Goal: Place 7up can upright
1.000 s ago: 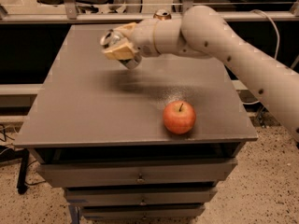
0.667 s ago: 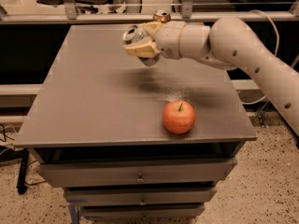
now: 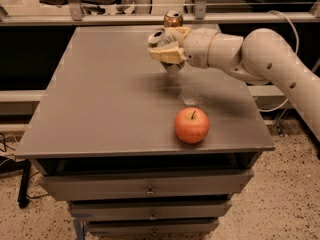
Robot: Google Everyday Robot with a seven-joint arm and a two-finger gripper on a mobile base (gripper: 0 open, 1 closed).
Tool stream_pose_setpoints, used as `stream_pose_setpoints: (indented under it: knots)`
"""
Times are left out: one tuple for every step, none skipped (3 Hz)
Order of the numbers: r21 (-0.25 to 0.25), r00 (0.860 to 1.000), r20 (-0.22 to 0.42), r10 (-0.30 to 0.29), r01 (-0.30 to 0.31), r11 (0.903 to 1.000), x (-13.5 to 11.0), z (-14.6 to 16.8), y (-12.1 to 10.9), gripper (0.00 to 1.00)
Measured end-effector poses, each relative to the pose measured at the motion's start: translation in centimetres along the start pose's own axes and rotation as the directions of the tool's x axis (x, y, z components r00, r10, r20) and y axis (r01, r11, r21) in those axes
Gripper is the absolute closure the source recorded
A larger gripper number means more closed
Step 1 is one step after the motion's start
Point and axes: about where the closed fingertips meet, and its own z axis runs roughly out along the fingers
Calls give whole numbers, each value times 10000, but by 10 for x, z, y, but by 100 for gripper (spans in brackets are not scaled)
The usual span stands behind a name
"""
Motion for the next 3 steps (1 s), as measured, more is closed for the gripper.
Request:
stream_pose_setpoints:
  knots:
    - [217,9982,210,562,-567,9982,1,-14,-20,100]
    - [502,9891,636,1325,-1358,9895,4,-36,-47,100]
    - [654,9679,1150,2235,-2319,9705,15,-54,-69,100]
